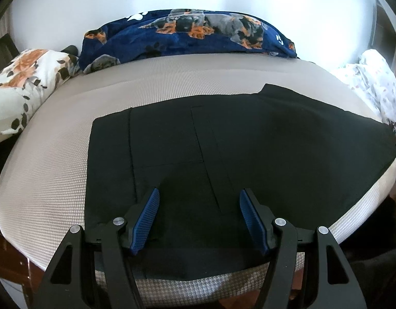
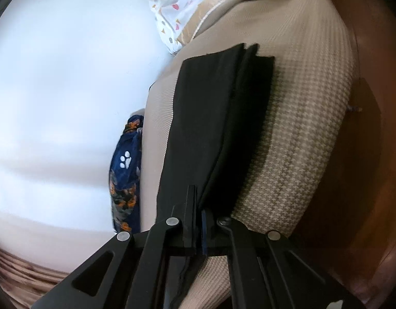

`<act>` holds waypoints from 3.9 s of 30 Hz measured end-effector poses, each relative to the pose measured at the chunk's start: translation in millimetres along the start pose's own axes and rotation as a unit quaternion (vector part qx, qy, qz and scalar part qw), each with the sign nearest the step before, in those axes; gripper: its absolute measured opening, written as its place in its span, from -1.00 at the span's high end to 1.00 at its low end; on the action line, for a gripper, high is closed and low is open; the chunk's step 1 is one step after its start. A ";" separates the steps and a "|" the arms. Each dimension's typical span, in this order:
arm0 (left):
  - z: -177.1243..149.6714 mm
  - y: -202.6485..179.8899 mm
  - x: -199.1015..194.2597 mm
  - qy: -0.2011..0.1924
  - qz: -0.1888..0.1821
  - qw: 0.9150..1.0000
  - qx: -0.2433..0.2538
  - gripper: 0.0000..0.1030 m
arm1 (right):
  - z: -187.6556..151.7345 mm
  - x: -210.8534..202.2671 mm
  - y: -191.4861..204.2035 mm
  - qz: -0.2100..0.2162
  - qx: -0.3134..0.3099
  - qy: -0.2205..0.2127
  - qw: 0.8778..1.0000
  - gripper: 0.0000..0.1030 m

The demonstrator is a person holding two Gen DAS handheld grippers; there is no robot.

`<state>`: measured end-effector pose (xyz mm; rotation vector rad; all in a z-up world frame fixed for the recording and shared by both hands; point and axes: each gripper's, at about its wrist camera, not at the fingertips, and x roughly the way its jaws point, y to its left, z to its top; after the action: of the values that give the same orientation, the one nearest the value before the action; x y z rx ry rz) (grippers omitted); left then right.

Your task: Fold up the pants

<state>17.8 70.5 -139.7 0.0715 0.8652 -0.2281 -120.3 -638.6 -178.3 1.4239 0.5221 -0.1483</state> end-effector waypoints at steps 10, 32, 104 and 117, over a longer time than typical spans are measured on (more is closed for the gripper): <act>-5.6 8.8 -10.1 -0.016 0.001 1.000 -0.011 -0.29 | -65.3 36.2 37.7 -0.007 -0.093 0.074 0.993 0.82; -67.6 171.5 -70.0 0.022 -0.078 0.968 -0.239 -0.10 | -89.7 24.2 30.0 0.019 -0.052 0.065 0.996 0.27; 18.2 17.2 10.0 0.009 -0.001 0.998 -0.069 -0.47 | 37.5 -13.9 -4.0 -0.057 -0.054 -0.058 0.995 0.65; 19.2 23.4 10.5 0.008 -0.014 0.997 -0.074 -0.47 | 40.5 3.2 4.8 -0.026 -0.040 -0.041 0.998 0.72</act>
<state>44.0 88.5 -136.0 -0.0765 0.8973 -0.1897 -105.2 -676.2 -173.0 1.3214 0.4933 -0.2245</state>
